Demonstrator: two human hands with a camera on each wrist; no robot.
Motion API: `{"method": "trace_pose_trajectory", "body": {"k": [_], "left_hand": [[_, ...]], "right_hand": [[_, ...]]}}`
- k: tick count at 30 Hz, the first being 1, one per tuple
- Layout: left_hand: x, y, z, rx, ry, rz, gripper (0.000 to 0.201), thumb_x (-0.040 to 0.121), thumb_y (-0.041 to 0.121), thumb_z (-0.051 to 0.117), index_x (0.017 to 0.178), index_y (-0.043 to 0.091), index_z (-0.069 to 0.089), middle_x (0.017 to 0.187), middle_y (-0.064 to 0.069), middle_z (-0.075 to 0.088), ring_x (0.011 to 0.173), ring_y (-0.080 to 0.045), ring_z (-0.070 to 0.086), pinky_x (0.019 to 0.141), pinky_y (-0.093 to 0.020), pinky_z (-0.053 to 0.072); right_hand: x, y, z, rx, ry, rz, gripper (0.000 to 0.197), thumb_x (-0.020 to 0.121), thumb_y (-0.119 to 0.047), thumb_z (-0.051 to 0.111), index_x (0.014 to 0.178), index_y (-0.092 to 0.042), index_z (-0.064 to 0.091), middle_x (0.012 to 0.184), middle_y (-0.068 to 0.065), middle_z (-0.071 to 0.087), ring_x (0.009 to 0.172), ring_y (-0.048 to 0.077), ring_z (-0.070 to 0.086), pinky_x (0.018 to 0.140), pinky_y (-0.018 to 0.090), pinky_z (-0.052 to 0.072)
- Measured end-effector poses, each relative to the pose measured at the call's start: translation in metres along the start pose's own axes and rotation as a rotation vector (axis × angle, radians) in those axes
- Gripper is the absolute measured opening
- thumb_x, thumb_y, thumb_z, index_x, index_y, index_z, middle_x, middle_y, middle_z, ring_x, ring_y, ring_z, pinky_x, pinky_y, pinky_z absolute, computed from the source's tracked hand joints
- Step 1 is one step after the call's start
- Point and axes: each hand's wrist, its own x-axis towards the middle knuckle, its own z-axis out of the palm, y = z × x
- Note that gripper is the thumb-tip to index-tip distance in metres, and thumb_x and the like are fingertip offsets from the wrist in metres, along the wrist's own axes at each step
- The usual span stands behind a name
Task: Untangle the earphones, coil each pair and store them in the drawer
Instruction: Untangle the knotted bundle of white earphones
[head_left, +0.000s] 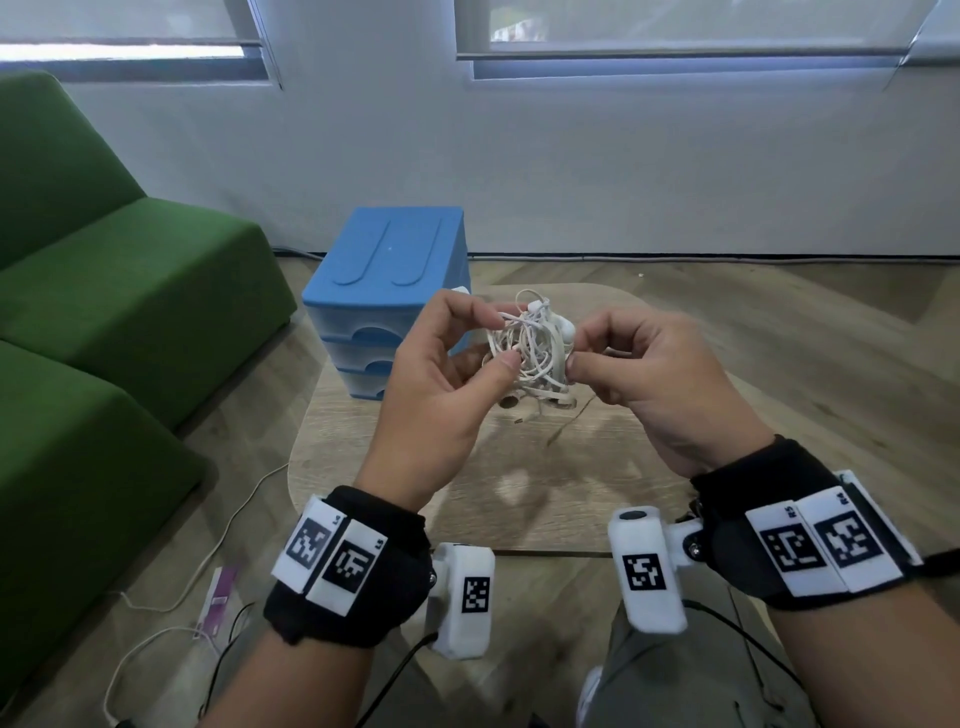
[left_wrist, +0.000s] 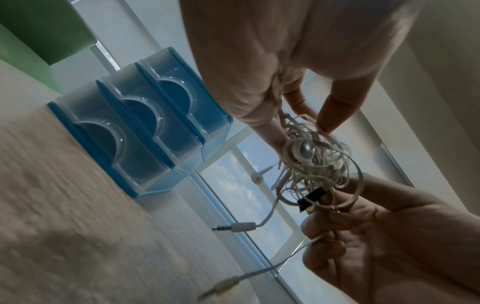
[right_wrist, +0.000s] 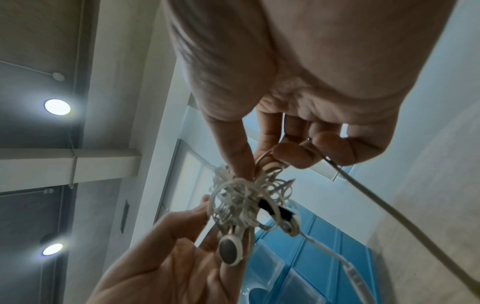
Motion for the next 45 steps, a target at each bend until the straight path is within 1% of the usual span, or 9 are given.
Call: {"method": "trace_pose_trajectory", "body": {"k": [8,15,19,23,27,34,37,41,45], "left_hand": [[-0.001,0.001,0.000,-0.025,-0.023,0.009,0.026,0.095,-0.014,0.061,0.105,0.008,0.050,0.131,-0.014,0.068,0.110,-0.033,0.073,0.082,-0.040,0.061],[-0.001,0.001,0.001,-0.060,-0.009,-0.005,0.027,0.094,-0.012,0.065,0.104,0.006,0.050,0.135,-0.014,0.068,0.108,-0.029,0.074,0.077,-0.029,0.059],[-0.002,-0.002,-0.002,-0.061,-0.007,-0.010,0.029,0.092,-0.009,0.069,0.108,0.005,0.050,0.136,-0.012,0.068,0.118,-0.035,0.071,0.087,-0.040,0.061],[-0.003,0.001,0.000,-0.043,0.014,-0.010,0.032,0.090,-0.008,0.073,0.108,0.007,0.051,0.133,-0.009,0.071,0.114,-0.032,0.073,0.079,-0.030,0.061],[-0.001,0.003,0.000,-0.047,0.016,-0.011,0.031,0.089,-0.007,0.073,0.108,0.006,0.052,0.132,-0.010,0.071,0.115,-0.030,0.073,0.087,-0.042,0.063],[-0.001,0.001,0.000,-0.037,0.023,-0.017,0.027,0.094,-0.016,0.062,0.109,0.005,0.054,0.129,-0.012,0.072,0.108,-0.026,0.075,0.084,-0.036,0.062],[0.000,0.005,0.003,-0.034,0.025,-0.021,0.028,0.093,-0.018,0.062,0.103,0.007,0.053,0.127,-0.009,0.073,0.106,-0.019,0.075,0.080,-0.034,0.061],[0.001,0.006,0.004,0.010,0.032,-0.025,0.026,0.091,-0.015,0.067,0.095,0.007,0.055,0.125,-0.007,0.075,0.104,-0.009,0.073,0.087,-0.060,0.058],[0.002,0.002,0.002,0.027,0.054,-0.017,0.020,0.090,-0.006,0.074,0.092,0.005,0.057,0.120,-0.011,0.075,0.103,-0.019,0.073,0.078,-0.050,0.060]], "right_hand": [[-0.001,-0.002,0.000,-0.010,-0.094,-0.027,0.008,0.081,0.007,0.076,0.082,0.000,0.073,0.069,0.001,0.066,0.056,0.001,0.052,0.057,0.010,0.040],[0.001,-0.002,0.003,-0.014,-0.084,-0.052,0.025,0.081,0.005,0.076,0.071,-0.018,0.076,0.067,-0.004,0.067,0.055,0.004,0.048,0.056,0.013,0.039],[-0.001,0.001,-0.002,0.007,-0.130,-0.003,0.023,0.084,0.005,0.073,0.080,-0.016,0.079,0.069,-0.003,0.069,0.058,0.008,0.046,0.057,0.022,0.037],[0.000,0.004,0.002,0.084,-0.056,-0.006,0.018,0.080,0.009,0.076,0.088,-0.007,0.075,0.073,0.007,0.069,0.059,0.006,0.055,0.055,0.016,0.042],[0.001,0.007,0.001,0.207,0.002,0.071,0.017,0.070,-0.014,0.081,0.085,-0.009,0.075,0.075,0.015,0.069,0.057,0.014,0.049,0.055,0.026,0.035],[0.000,0.010,-0.001,0.006,-0.119,0.112,0.006,0.096,-0.004,0.065,0.095,0.001,0.067,0.079,0.011,0.059,0.060,0.010,0.045,0.057,0.025,0.036],[-0.001,0.008,-0.001,0.027,-0.139,0.128,0.003,0.094,-0.004,0.067,0.093,-0.003,0.069,0.081,0.006,0.057,0.066,0.015,0.043,0.060,0.027,0.037],[0.000,0.005,0.000,0.090,-0.129,0.137,0.019,0.081,-0.017,0.076,0.092,-0.001,0.071,0.090,0.017,0.058,0.084,0.025,0.040,0.062,0.028,0.034],[0.002,0.002,0.003,0.075,-0.102,0.083,0.008,0.077,-0.019,0.078,0.084,-0.014,0.076,0.082,0.015,0.057,0.078,0.026,0.039,0.061,0.029,0.031]]}}
